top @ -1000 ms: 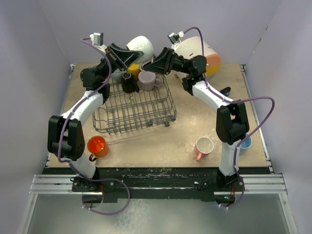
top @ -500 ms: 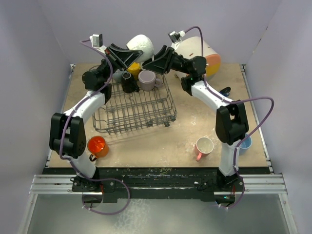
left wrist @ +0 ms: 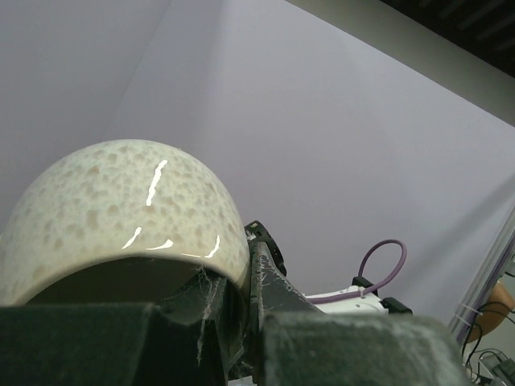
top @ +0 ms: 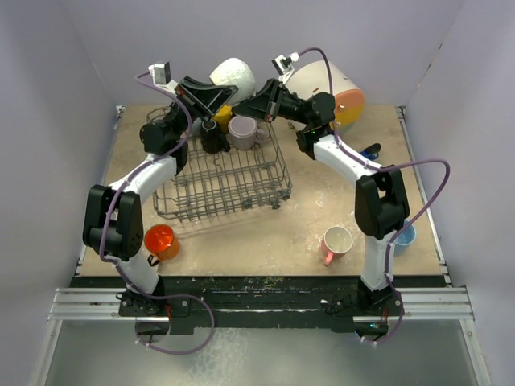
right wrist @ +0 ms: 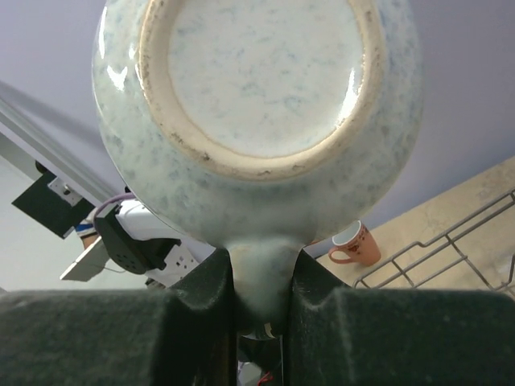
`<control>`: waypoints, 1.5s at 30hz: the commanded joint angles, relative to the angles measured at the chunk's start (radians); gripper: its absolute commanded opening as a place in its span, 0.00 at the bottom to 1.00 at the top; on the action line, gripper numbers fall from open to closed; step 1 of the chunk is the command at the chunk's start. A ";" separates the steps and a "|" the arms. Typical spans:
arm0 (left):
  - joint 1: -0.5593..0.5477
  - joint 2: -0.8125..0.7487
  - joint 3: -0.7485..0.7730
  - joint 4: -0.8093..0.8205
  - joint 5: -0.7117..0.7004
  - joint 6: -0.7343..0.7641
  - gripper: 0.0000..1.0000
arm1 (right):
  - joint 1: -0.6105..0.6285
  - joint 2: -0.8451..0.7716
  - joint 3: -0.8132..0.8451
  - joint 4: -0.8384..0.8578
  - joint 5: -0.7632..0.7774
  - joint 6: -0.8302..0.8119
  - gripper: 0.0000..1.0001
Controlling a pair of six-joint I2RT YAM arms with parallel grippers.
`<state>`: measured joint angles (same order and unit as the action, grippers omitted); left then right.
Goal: Load the cups into the dish rack
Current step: Turn the cup upside down in the dish rack.
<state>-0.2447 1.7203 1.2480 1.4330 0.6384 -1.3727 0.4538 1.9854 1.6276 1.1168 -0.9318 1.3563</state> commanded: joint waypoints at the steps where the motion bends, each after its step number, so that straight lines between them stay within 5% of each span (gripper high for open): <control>1: -0.009 -0.049 -0.048 0.076 -0.069 0.042 0.05 | 0.007 -0.035 0.012 0.112 0.028 -0.015 0.00; 5: -0.008 -0.100 -0.115 0.023 -0.107 0.086 0.39 | -0.007 -0.029 0.022 0.147 0.025 -0.016 0.00; 11: 0.001 -0.211 -0.212 -0.145 -0.120 0.193 0.59 | -0.033 -0.005 0.069 0.155 0.007 -0.043 0.00; 22: 0.082 -0.471 -0.371 -0.557 -0.158 0.387 0.61 | -0.045 0.002 0.081 0.081 -0.055 -0.214 0.00; 29: 0.120 -0.664 -0.257 -1.312 -0.389 0.679 0.61 | -0.044 0.005 0.103 -0.068 -0.057 -0.401 0.00; 33: 0.120 -0.716 -0.169 -1.593 -0.546 0.784 0.60 | -0.038 0.011 0.140 -0.213 -0.044 -0.536 0.00; 45: 0.120 -0.890 -0.098 -1.903 -0.818 0.836 0.59 | 0.069 0.083 0.318 -0.629 0.077 -0.924 0.00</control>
<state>-0.1299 0.9051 1.1030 -0.3767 -0.0616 -0.5789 0.4740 2.0808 1.8374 0.5575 -0.9409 0.6086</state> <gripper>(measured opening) 0.590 0.188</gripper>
